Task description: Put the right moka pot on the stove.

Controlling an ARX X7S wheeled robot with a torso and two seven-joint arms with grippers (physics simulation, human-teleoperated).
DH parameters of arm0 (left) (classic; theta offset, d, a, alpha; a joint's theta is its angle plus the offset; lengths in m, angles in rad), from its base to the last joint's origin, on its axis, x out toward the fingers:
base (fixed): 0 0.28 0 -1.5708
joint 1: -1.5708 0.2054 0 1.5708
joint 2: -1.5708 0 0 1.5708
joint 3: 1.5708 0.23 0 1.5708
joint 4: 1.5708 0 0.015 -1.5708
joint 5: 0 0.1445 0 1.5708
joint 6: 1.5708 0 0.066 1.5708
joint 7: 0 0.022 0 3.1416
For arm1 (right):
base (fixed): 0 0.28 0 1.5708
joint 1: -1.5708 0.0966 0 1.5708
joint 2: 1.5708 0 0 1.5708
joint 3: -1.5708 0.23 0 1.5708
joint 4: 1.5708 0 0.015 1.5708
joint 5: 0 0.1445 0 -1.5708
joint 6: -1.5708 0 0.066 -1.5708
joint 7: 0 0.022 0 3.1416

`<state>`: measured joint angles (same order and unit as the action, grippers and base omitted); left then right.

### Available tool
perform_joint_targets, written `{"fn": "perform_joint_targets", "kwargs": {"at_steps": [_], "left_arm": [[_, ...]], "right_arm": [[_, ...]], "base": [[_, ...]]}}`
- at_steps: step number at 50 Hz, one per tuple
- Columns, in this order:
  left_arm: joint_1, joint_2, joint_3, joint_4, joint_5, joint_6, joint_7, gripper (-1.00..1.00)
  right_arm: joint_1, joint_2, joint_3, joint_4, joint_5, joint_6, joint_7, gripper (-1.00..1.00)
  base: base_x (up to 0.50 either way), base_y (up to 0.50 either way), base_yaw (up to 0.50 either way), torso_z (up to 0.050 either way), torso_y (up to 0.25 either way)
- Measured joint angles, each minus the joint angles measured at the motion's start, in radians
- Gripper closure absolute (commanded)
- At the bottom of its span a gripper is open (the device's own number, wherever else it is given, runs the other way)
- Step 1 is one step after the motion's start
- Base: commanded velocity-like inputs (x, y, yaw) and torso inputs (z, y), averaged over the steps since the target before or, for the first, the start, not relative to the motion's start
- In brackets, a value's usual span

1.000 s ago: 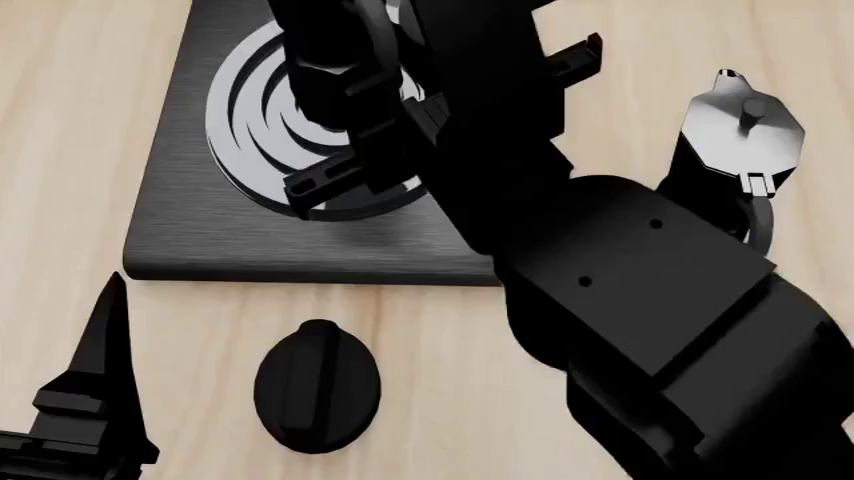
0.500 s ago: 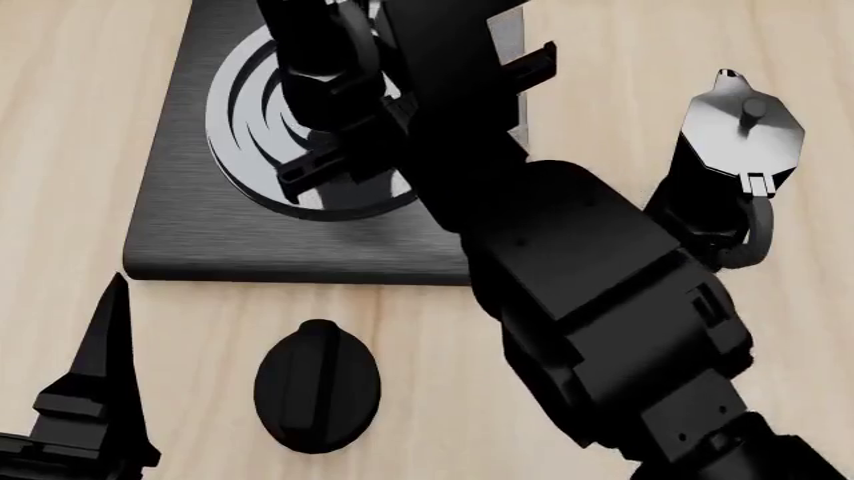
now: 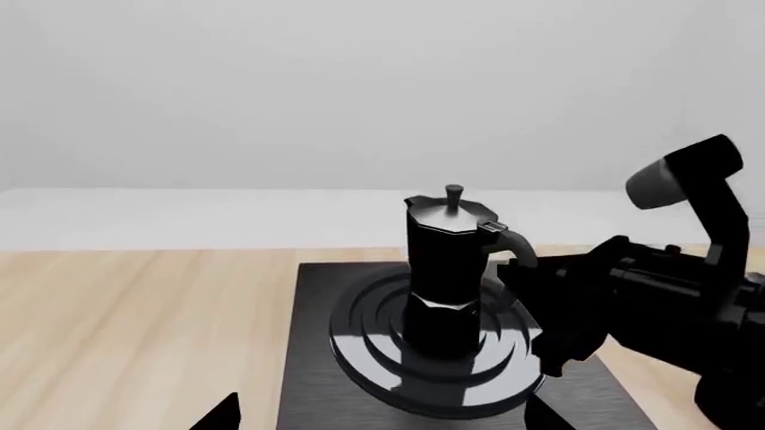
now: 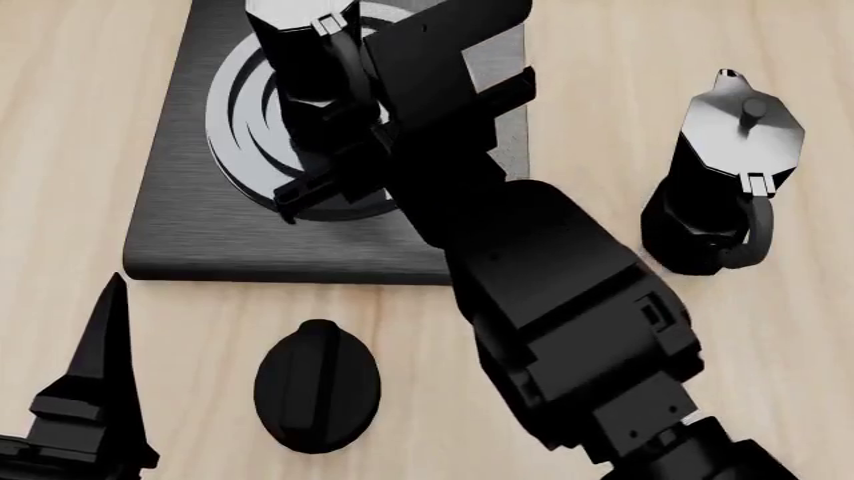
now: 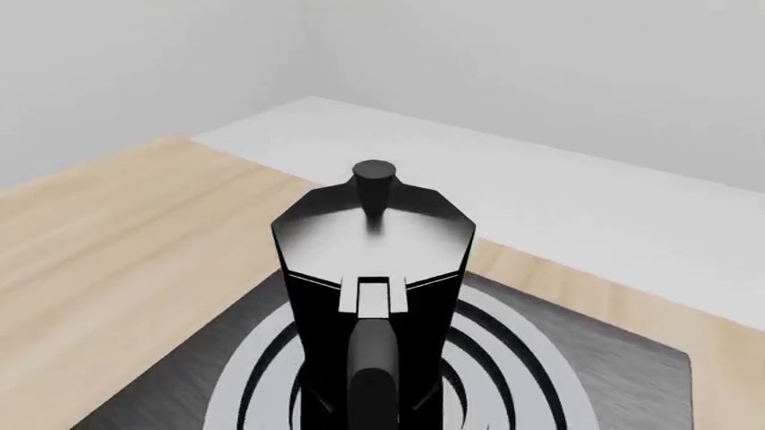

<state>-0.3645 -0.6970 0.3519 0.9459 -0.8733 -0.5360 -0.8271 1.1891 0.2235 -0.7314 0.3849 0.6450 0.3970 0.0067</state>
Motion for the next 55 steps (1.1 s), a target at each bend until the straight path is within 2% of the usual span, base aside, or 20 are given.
{"fn": "perform_joint_targets", "kwargs": {"at_steps": [18,19,36,55], "left_arm": [[0.000,-0.005,0.003,0.002,0.002,0.008,-0.007,-1.00],[0.000,-0.005,0.003,0.003,0.001,0.008,-0.007,-1.00],[-0.002,-0.008,0.009,-0.003,-0.003,0.012,-0.008,-1.00],[-0.005,-0.010,0.009,-0.012,-0.017,0.017,-0.015,-1.00]], "right_arm": [[-0.009,-0.005,-0.001,0.011,-0.012,-0.026,0.003,1.00],[-0.008,-0.005,0.000,0.010,-0.011,-0.024,0.004,-1.00],[-0.033,0.051,0.000,-0.142,0.012,0.068,0.064,-1.00],[-0.053,0.241,0.112,-0.635,0.231,0.331,0.277,-1.00]], "base": [[0.00,0.00,0.00,0.000,0.000],[0.00,0.00,0.00,0.000,0.000],[0.00,0.00,0.00,0.000,0.000],[0.00,0.00,0.00,0.000,0.000]]}}
